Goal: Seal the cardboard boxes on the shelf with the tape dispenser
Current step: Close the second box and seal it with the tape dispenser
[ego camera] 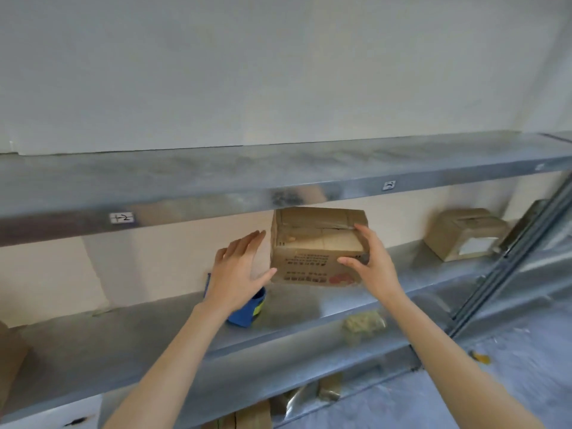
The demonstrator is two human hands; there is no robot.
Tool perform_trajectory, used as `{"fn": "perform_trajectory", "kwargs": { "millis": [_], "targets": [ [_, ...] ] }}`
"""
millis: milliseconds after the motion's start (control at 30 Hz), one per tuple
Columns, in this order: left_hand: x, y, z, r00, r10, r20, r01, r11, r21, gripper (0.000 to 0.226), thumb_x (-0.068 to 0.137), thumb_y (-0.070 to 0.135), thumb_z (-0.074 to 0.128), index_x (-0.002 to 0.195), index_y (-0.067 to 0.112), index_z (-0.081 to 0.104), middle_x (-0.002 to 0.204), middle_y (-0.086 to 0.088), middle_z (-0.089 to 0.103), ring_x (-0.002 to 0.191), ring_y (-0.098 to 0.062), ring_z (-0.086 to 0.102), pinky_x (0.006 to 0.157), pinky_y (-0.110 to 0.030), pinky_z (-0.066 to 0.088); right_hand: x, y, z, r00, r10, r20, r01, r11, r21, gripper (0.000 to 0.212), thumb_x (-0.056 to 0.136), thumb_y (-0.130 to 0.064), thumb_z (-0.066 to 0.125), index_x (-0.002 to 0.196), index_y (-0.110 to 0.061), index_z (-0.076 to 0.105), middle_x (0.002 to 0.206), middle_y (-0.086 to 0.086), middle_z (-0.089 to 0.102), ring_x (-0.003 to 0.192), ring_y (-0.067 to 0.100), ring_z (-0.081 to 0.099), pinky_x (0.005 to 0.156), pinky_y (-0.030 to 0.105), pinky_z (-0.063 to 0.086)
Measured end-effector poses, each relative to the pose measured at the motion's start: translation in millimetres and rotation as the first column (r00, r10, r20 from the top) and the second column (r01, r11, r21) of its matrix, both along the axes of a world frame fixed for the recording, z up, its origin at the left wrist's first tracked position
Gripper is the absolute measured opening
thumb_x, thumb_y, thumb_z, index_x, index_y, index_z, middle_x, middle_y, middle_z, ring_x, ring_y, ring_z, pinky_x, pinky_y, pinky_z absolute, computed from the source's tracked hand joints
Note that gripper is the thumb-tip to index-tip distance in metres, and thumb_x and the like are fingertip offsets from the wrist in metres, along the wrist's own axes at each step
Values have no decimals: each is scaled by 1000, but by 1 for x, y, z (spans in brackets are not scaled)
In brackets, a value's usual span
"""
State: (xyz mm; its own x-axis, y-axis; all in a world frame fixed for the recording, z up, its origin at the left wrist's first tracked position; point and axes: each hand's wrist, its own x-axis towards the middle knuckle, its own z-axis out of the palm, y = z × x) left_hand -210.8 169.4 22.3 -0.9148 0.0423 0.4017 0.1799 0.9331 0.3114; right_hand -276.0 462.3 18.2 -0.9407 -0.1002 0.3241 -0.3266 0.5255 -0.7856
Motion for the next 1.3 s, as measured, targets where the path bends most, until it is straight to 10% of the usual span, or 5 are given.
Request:
{"fn": "perform_trajectory", "kwargs": {
  "millis": [633, 1033, 1300],
  "targets": [
    [-96, 222, -27, 960, 158, 230, -107, 970, -217, 84, 88, 73, 24, 155, 23, 32, 163, 0, 28, 144, -27, 35, 110, -46, 32, -106, 262, -35, 993, -23, 118, 15, 998, 67, 78, 80, -26, 81, 145, -27, 38, 148, -6, 44, 130, -1, 38, 99, 19, 35],
    [-179, 267, -50, 940, 180, 289, -133, 976, -172, 73, 97, 61, 41, 158, 27, 19, 165, 8, 17, 151, -18, 18, 117, -38, 17, -191, 325, -65, 988, -55, 141, 29, 983, 179, 80, 75, -44, 79, 143, -35, 37, 147, 3, 40, 133, 19, 41, 101, 36, 39],
    [-190, 295, -51, 912, 269, 309, -232, 961, -152, 94, 75, 72, 16, 152, 23, 39, 159, 5, 35, 146, -20, 31, 113, -40, 24, -218, 348, -79, 983, 24, 181, -63, 975, 214, 78, 77, -43, 78, 144, -35, 39, 149, 4, 37, 135, 25, 41, 104, 43, 42]
  ]
}}
